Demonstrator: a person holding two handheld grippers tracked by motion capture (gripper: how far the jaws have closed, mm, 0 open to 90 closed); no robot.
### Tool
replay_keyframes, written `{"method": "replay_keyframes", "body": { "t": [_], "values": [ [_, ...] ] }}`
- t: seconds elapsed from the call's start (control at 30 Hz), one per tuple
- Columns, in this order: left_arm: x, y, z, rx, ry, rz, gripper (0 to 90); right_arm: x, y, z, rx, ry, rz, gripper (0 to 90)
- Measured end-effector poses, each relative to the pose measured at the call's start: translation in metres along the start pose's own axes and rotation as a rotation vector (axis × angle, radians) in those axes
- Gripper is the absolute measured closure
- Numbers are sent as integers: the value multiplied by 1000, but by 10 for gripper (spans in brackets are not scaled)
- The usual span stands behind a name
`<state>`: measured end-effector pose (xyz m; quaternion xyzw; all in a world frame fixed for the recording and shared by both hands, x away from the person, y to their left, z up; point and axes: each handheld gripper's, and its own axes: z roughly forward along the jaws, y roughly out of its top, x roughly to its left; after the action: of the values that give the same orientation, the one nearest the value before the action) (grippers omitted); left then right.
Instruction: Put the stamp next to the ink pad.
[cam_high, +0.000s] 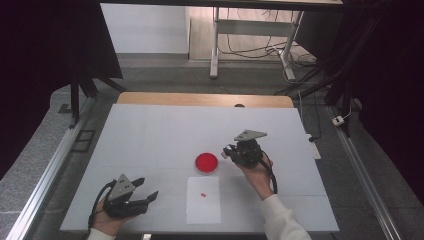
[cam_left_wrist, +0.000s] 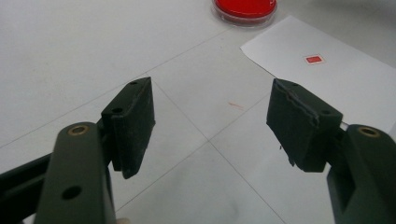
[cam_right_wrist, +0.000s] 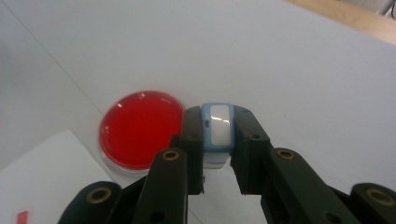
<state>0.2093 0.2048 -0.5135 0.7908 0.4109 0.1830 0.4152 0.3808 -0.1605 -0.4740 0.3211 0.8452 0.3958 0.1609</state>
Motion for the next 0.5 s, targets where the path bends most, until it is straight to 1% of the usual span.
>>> {"method": "replay_keyframes", "body": {
  "t": [0.03,0.1,0.13,0.23,0.33,0.43,0.5],
  "values": [
    [0,0,0,0,0,0,324,0,-1,3,6,-1,-3,749],
    [0,0,0,1,-1,0,324,0,-3,10,41,-12,-13,749],
    [0,0,0,2,-1,-1,324,0,-4,12,48,-17,-16,749],
    [1,0,0,-1,0,-10,323,2,-6,18,83,-21,-34,748],
    [1,-1,0,-2,3,-12,323,2,-6,20,87,-26,-45,747],
    [1,-1,0,-1,3,-9,323,4,-7,21,88,-23,-46,746],
    [0,0,0,-4,2,-16,321,4,-7,21,90,-23,-46,745]
  ]
}}
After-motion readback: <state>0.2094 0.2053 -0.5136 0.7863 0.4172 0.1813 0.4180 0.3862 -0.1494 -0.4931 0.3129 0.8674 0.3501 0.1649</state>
